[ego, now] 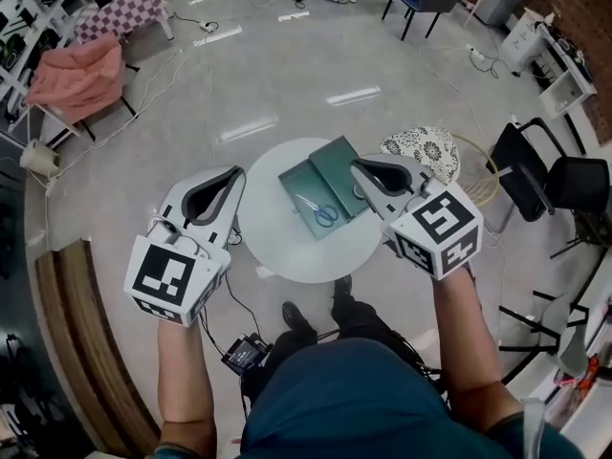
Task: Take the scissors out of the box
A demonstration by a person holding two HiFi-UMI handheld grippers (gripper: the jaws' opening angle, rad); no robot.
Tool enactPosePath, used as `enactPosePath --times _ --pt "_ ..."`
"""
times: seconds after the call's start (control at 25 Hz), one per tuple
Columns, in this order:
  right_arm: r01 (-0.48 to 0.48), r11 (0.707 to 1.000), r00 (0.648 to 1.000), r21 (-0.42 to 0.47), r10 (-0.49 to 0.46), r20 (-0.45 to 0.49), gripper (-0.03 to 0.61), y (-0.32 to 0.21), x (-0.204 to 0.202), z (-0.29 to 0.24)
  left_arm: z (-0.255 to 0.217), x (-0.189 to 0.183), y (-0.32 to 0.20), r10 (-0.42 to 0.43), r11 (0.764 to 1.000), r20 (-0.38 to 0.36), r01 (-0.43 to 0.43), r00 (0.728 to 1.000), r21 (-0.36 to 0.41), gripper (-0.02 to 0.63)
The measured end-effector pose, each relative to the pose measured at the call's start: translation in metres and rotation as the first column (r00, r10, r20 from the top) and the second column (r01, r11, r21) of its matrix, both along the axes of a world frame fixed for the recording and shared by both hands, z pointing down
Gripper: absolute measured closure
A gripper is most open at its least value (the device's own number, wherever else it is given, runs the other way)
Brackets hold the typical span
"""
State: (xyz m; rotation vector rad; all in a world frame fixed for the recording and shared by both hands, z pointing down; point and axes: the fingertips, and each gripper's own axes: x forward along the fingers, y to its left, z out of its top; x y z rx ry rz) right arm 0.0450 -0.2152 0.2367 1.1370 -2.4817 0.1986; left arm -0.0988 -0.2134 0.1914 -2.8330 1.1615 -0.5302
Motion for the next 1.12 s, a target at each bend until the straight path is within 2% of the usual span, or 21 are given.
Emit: enactPosePath --times 0.36,0.56,1.12 --pt "0.076 0.994 0.996 -0.072 -0.079 -0.030 0.540 -0.056 -0.017 0.061 0.041 -0.012 -0.043 -0.058 0.998 -0.003 0.058 0.998 -0.025 0.594" --pt "0.104 0.987 0.993 -0.126 -0.110 -0.045 0.540 -0.077 -0.011 0.098 0.066 -0.003 -0.058 -0.053 0.998 -0.026 0.052 0.998 -0.038 0.593" --pt "0.139 0.941 0.981 -0.309 -0.174 -0.088 0.540 -0.133 -0.021 0.234 0.148 -0.012 -0.110 -0.092 0.985 -0.007 0.090 0.996 -0.144 0.592"
